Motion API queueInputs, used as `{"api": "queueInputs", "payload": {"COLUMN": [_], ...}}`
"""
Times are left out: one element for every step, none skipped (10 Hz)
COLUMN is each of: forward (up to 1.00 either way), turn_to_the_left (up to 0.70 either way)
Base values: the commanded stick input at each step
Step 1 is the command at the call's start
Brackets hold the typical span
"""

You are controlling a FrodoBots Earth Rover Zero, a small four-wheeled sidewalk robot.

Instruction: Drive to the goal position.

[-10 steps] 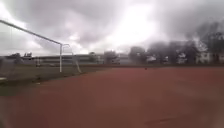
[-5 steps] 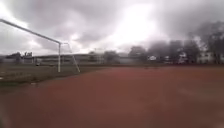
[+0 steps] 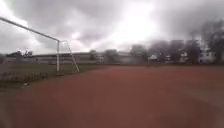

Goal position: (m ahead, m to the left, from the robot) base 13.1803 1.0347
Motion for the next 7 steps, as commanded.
{"api": "queueInputs", "payload": {"forward": [0.70,0.70,0.70,0.70,0.70,0.70,0.70], "turn_to_the_left": [0.00,0.00,0.00,0.00,0.00,0.00,0.00]}}
